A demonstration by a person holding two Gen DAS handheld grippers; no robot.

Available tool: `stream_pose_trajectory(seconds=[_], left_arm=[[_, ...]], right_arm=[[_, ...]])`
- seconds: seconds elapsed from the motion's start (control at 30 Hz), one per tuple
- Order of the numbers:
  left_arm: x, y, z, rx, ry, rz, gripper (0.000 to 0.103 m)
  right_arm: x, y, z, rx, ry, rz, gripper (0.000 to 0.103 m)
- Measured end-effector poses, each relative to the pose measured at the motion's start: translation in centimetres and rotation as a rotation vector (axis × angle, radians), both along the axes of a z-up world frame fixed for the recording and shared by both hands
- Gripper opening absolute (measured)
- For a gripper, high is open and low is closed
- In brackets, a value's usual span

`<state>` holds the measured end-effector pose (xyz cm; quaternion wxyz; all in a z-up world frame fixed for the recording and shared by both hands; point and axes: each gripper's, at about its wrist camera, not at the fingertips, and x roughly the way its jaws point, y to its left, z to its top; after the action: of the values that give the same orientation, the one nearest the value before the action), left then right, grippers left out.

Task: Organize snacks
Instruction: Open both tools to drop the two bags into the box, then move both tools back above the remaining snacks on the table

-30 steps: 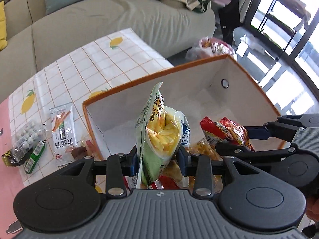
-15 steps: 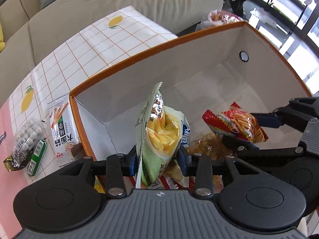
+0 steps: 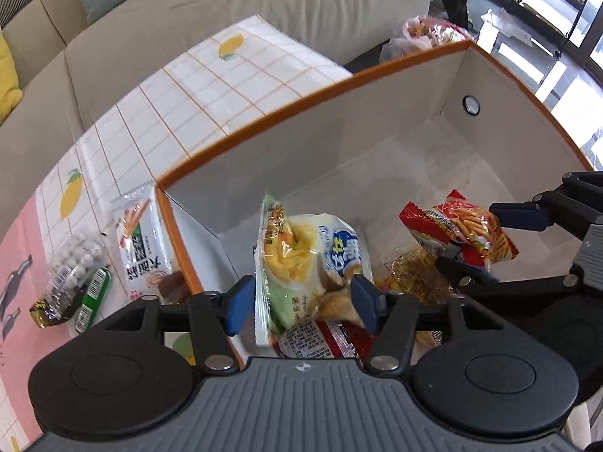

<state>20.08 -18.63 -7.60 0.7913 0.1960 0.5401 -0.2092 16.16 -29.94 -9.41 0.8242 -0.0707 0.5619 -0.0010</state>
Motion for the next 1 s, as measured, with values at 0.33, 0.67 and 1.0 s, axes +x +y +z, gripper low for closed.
stream_pose_trajectory(seconds=[0.33, 0.67, 1.0], left_arm=[[-1.7, 1.1, 4.4, -0.029, -0.067, -0.01, 0.073], [-5.6, 5.6, 9.5, -0.157, -0.191, 0.039, 0.074], [-9.8, 12.7, 11.2, -0.23, -0.374, 0.147, 0.074]], right_arm=[[-1.6, 1.0, 3.1, -0.048, -0.045, 0.018, 0.08], [-6.6, 2.9, 8.3, -0.003, -0.253, -0.077, 0.084], [-11.5, 8.9, 10.0, 0.074, -0.453, -0.172, 0.084]])
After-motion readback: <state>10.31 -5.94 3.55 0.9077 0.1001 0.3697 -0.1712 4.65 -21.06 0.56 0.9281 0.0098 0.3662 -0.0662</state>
